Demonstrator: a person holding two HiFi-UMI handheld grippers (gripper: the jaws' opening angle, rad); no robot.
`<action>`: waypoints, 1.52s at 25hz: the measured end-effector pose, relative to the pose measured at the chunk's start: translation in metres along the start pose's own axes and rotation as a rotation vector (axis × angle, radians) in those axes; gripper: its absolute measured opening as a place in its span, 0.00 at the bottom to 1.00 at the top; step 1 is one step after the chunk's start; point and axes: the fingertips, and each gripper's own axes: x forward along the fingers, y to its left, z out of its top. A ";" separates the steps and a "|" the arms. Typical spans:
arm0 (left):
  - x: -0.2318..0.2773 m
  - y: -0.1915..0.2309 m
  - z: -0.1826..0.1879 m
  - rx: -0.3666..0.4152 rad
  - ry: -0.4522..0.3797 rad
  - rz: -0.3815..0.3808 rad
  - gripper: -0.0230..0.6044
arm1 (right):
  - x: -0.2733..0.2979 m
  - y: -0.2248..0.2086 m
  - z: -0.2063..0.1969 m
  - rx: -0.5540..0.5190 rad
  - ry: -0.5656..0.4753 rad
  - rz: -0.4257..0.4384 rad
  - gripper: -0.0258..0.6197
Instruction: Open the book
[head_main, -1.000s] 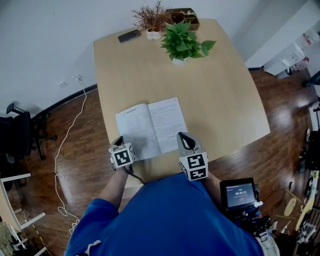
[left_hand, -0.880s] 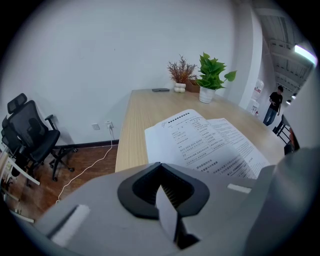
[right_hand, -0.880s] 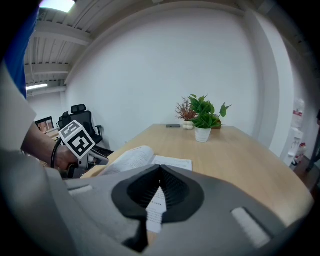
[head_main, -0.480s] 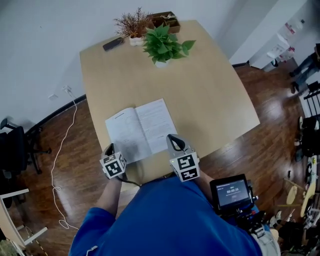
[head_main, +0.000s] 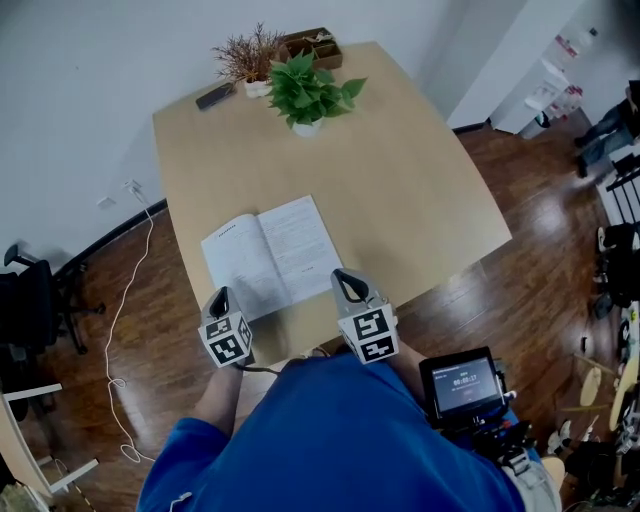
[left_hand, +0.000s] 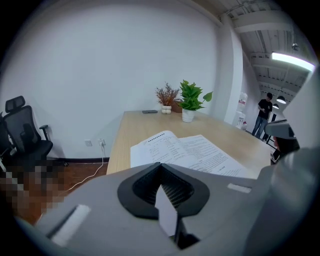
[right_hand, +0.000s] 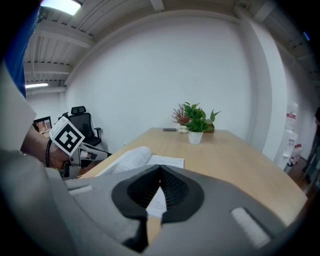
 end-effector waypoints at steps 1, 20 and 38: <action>-0.005 -0.005 0.001 0.007 -0.010 0.000 0.05 | -0.004 -0.002 -0.001 0.000 -0.005 0.003 0.04; -0.089 -0.158 -0.018 0.028 -0.111 -0.062 0.05 | -0.106 -0.040 -0.031 -0.008 -0.079 0.086 0.04; -0.179 -0.240 -0.058 0.037 -0.193 -0.030 0.05 | -0.195 -0.036 -0.078 -0.018 -0.110 0.176 0.04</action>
